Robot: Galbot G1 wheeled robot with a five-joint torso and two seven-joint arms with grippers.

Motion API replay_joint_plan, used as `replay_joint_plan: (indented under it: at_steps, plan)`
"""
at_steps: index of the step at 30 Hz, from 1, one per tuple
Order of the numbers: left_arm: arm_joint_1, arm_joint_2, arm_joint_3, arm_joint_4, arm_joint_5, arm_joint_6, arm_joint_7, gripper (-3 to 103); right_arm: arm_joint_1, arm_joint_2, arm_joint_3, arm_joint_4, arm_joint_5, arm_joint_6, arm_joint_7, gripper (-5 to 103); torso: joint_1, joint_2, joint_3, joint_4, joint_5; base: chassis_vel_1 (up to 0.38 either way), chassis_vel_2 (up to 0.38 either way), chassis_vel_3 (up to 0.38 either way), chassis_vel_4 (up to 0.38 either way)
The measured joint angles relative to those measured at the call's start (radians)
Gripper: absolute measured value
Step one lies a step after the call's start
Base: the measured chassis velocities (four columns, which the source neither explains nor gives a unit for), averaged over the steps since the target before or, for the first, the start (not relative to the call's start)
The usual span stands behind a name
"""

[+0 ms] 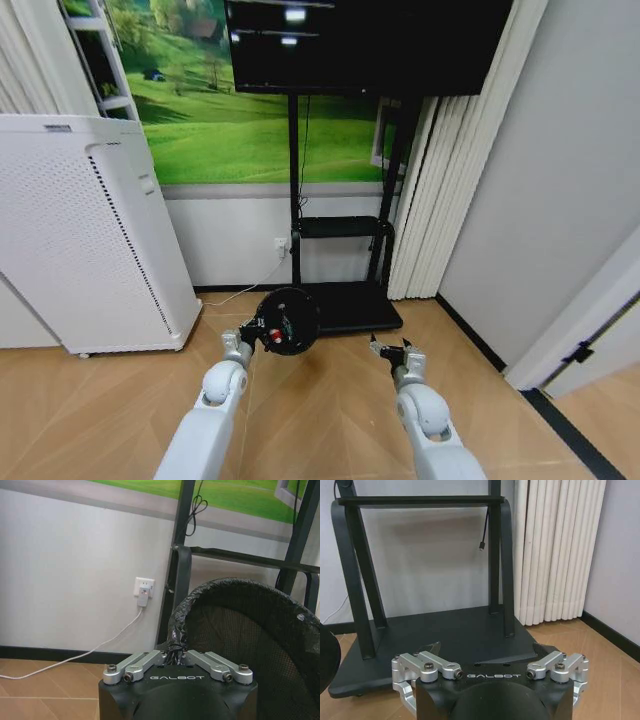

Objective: Pick up the trash bin and place the garbage on the floor into it.

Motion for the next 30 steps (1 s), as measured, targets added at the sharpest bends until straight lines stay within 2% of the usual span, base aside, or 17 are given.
replay_joint_plan:
  at_steps: [13, 19, 24, 26, 30]
  plan:
    - [-0.007, 0.008, -0.010, 0.017, -0.006, -0.003, 0.007, 3, 0.010, 0.008, -0.015, -0.039, -0.025, 0.016, -0.008, 100, 0.000, 0.000, 0.000, -0.0004, 0.0000, -0.217, -0.206, 0.209, 0.210]
    - [-0.020, 0.006, -0.009, 0.027, -0.011, -0.004, 0.011, 3, 0.011, 0.011, -0.025, -0.100, -0.057, 0.035, -0.050, 100, 0.000, 0.000, 0.000, -0.0006, 0.0002, -0.094, -0.101, 0.088, 0.071]
    - [-0.025, 0.006, -0.010, 0.025, -0.016, -0.004, 0.007, 3, 0.039, 0.010, 0.000, -0.268, -0.111, 0.035, -0.117, 100, 0.000, 0.000, 0.000, 0.0006, 0.0001, 0.050, 0.036, -0.021, -0.020]
    - [-0.024, 0.007, -0.009, 0.018, -0.018, -0.003, 0.006, 3, 0.051, 0.003, 0.018, -0.372, -0.126, 0.022, -0.165, 100, 0.000, 0.000, 0.000, 0.0005, 0.0004, 0.031, 0.025, -0.019, -0.019]
    - [-0.023, 0.008, -0.011, 0.008, -0.023, 0.000, 0.006, 3, 0.061, 0.000, 0.037, -0.467, -0.138, -0.004, -0.195, 100, 0.000, 0.000, 0.000, -0.0003, 0.0001, 0.000, 0.000, 0.000, 0.000]
